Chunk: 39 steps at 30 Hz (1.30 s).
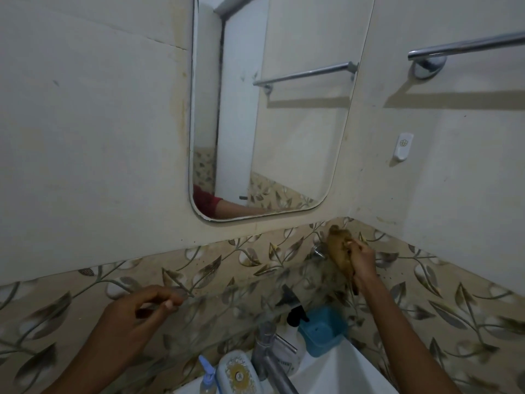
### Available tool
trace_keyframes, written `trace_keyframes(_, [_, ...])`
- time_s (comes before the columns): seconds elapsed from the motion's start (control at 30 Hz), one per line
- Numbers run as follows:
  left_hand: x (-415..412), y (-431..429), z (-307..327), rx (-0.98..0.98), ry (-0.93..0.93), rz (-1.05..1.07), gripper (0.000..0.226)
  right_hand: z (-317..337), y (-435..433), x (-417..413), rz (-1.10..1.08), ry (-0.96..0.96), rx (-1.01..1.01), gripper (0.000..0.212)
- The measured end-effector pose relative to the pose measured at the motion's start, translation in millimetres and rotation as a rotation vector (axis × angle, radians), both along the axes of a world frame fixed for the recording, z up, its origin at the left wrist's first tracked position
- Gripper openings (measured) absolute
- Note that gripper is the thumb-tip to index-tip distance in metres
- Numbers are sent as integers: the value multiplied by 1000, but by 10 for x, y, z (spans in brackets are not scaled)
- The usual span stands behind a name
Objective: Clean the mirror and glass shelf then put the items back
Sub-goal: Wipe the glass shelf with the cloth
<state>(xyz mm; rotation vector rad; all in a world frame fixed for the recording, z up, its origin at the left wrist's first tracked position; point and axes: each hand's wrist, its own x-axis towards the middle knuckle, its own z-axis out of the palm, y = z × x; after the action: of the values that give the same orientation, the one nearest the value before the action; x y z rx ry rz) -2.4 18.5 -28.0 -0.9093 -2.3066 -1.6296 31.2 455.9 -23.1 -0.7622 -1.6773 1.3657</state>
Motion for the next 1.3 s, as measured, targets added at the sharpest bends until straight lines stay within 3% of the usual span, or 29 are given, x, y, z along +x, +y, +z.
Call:
trace_keyframes(0.1, [2, -49, -16, 0, -15, 13, 40, 223, 239, 42, -62, 101, -68, 32])
trace_keyframes(0.23, [1, -66, -79, 4, -72, 18, 36, 416, 399, -15, -110, -18, 278, 28])
trace_keyframes(0.37, [28, -79, -97, 1, -130, 36, 36, 219, 437, -99, 57, -404, 667, 30])
trace_keyframes(0.43, [35, -93, -92, 5, -130, 39, 36, 29, 465, -124, 146, -620, 753, 30])
trace_keyframes(0.57, [50, -119, -87, -14, -108, 30, 37, -41, 402, -133, 198, -801, 780, 31])
trace_keyframes(0.7, [62, -112, -89, -4, -95, 43, 37, 32, 338, -163, 317, -954, 763, 51])
trace_keyframes(0.77, [77, -115, -94, 8, -116, 39, 31, 3, 330, -179, 275, -1020, 813, 50])
trace_keyframes(0.93, [103, -199, -124, 4, -134, 38, 13, -71, 143, -128, 155, -911, 731, 45])
trace_keyframes(1.03, [126, -267, -70, 2, -193, 4, 19, -98, 55, -69, 147, -832, 660, 45])
trace_keyframes(1.17, [-41, -436, -304, 45, -201, 54, 52, -139, -116, -14, 136, -767, 635, 40])
trace_keyframes(1.3, [-18, -428, -233, -31, -223, -10, 37, -315, -261, -78, 62, -776, 681, 43])
